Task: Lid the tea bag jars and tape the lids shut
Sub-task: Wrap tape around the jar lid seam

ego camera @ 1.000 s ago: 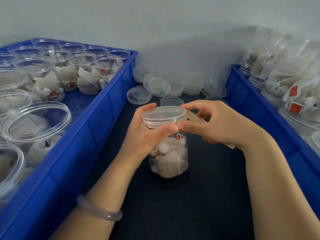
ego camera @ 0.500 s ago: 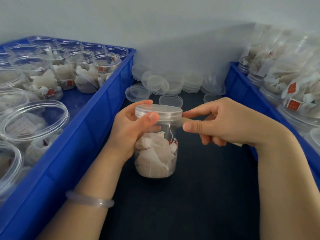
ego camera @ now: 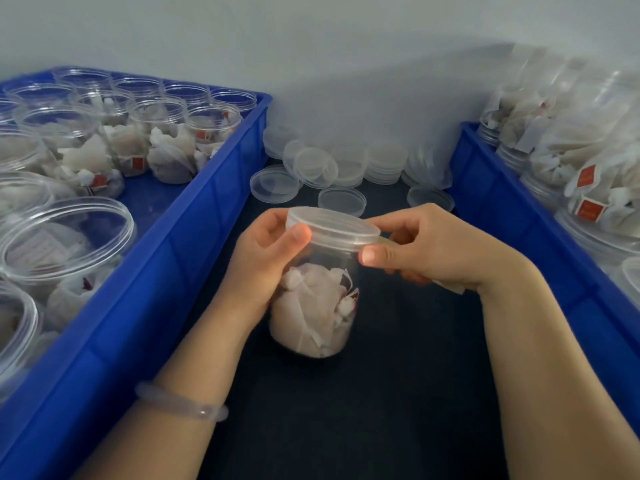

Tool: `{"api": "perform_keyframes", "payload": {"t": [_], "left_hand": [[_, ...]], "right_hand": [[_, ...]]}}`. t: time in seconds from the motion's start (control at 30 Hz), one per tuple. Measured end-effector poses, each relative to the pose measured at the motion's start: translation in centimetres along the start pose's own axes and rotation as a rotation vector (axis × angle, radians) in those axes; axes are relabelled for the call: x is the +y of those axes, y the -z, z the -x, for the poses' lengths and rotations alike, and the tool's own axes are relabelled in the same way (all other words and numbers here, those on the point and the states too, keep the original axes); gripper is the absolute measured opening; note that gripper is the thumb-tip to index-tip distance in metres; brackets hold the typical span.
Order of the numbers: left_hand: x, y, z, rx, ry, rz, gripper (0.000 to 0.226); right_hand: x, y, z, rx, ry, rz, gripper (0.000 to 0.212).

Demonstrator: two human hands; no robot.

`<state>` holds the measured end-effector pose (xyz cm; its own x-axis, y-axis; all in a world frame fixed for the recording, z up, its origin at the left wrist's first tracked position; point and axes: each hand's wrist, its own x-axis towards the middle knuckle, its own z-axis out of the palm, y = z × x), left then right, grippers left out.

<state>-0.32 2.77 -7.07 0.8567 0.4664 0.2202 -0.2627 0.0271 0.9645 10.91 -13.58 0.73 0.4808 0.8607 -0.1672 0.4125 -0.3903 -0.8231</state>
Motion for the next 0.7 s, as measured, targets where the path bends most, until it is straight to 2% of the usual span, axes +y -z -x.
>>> {"api": "perform_keyframes", "payload": {"t": [0.07, 0.1, 0.13, 0.2, 0.27, 0.33, 0.4, 0.47, 0.57, 0.63, 0.7], "left_hand": [[0.1, -0.5, 0.2, 0.112, -0.1, -0.138, 0.038], [0.3, -0.9, 0.3, 0.131, -0.127, -0.187, 0.029], [0.2, -1.2, 0.4, 0.124, -0.139, -0.232, 0.032], [-0.1, -1.6, 0.6, 0.126, -0.155, -0.299, 0.063], [-0.3, -1.7, 0.7, 0.191, -0.166, -0.329, 0.081], [-0.2, -1.4, 0.6, 0.253, -0.161, -0.313, 0.079], [0.1, -1.1, 0.4, 0.268, -0.152, -0.319, 0.069], [0.3, -0.6, 0.2, 0.245, -0.145, -0.311, 0.057], [0.7, 0.2, -0.1, 0.199, -0.113, -0.215, 0.055], [0.9, 0.5, 0.0, 0.159, -0.092, -0.146, 0.06], [1.0, 0.5, 0.1, 0.108, -0.052, -0.095, 0.075]], "right_hand": [[-0.1, -0.4, -0.3, 0.099, 0.0, 0.038, 0.04], [-0.2, -0.6, -0.5, 0.141, 0.013, 0.062, 0.04], [-0.2, -0.9, -0.7, 0.173, 0.036, 0.096, 0.045], [-0.6, -1.5, -0.9, 0.174, 0.09, 0.184, 0.057], [-1.0, -1.6, -0.7, 0.077, 0.108, 0.197, 0.058], [-1.3, -1.3, -0.1, -0.049, 0.087, 0.189, 0.068], [-1.5, -0.9, 0.5, -0.064, 0.06, 0.241, 0.072], [-1.7, -0.3, 1.0, 0.023, 0.034, 0.242, 0.081], [-2.1, 0.2, 1.7, 0.119, 0.024, 0.224, 0.085], [-2.2, 0.2, 1.9, 0.167, 0.02, 0.213, 0.083], [-1.9, 0.2, 1.6, 0.233, 0.038, 0.234, 0.078]]}}
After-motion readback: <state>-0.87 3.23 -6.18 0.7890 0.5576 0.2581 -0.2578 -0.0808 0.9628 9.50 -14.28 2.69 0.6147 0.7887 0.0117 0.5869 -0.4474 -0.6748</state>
